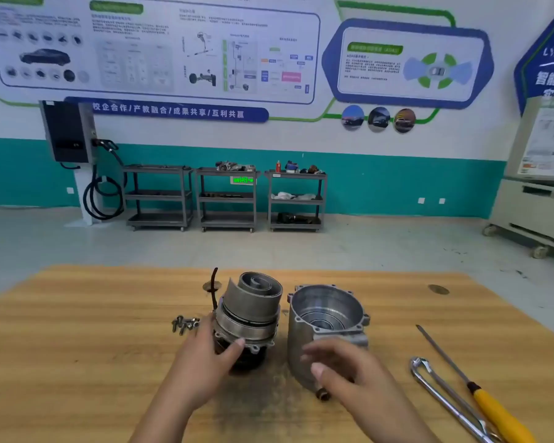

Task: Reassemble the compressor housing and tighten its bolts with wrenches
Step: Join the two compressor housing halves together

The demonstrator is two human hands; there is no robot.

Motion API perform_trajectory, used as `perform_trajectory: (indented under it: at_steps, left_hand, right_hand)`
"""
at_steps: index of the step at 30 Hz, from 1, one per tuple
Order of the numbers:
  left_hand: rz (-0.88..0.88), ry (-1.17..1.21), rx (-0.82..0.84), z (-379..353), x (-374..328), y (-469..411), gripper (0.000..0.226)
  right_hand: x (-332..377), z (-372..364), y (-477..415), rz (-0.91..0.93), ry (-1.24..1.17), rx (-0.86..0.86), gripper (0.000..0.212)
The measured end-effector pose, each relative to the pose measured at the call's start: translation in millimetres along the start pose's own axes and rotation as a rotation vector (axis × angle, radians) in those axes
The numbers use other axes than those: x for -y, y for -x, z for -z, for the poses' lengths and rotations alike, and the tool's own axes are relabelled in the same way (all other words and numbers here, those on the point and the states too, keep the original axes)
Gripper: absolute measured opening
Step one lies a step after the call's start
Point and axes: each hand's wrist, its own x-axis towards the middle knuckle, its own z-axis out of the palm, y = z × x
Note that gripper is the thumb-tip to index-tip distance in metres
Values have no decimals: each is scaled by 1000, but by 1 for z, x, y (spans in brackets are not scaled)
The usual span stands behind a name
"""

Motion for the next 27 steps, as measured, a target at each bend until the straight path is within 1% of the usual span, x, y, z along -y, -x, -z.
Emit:
perform_trajectory:
  at_steps: [1,3,4,5,6,7,8,9,12,14,15,16,18,20,22,23,25,27]
  left_hand:
    - [39,58,-18,0,3,-10,77]
    - [123,166,-39,-1,11,-28,76]
    - [178,213,-20,2,9,-36,74]
    - [217,268,1,0,13,-46,73]
    - [268,336,33,-2,14,-53,75]
    - [303,413,45,-4,16,-59,79]
    - [340,480,47,-4,15,-64,83]
    - [358,526,43,-6,18,-70,85]
    - [413,672,46,-11,23,-82,82]
    - [402,836,76,-12,25,-86,77]
    - [392,890,80,-13,25,-87,74]
    - [387,894,75,-14,24,-87,71]
    - [378,799,64,-17,24,-85,71]
    - [358,766,88,-18,25,-82,76]
    - [321,792,133,-17,28,-79,83]
    - [303,795,150,-15,29,-78,82]
    - [271,831,161,-13,31,-72,74]
    - [232,923,136,-14,33,-65,70]
  right_hand:
    - [-9,-10,-10,-34,-44,19,21]
    - [-20,-32,-28,-156,-42,88,26]
    - [-29,-46,-39,-205,-9,113,35]
    - [-40,-60,-49,-261,-17,127,49]
    - [-47,-71,-58,-321,-57,105,62]
    - [-53,-80,-65,-377,-109,60,69]
    - [-59,-89,-72,-429,-175,-3,70]
    - [-63,-96,-79,-477,-250,-70,66]
    - [-70,-109,-98,-541,-503,-245,46]
    - [-66,-114,-107,-566,-713,-279,42]
    - [-63,-116,-110,-579,-797,-278,42]
    - [-60,-116,-113,-584,-849,-274,42]
    - [-54,-116,-114,-588,-887,-270,43]
    - [-49,-113,-114,-609,-907,-262,46]
    - [-43,-110,-113,-623,-932,-240,50]
    - [-41,-108,-112,-620,-943,-237,50]
    - [-38,-107,-109,-597,-960,-247,52]
    - [-38,-110,-104,-576,-920,-242,57]
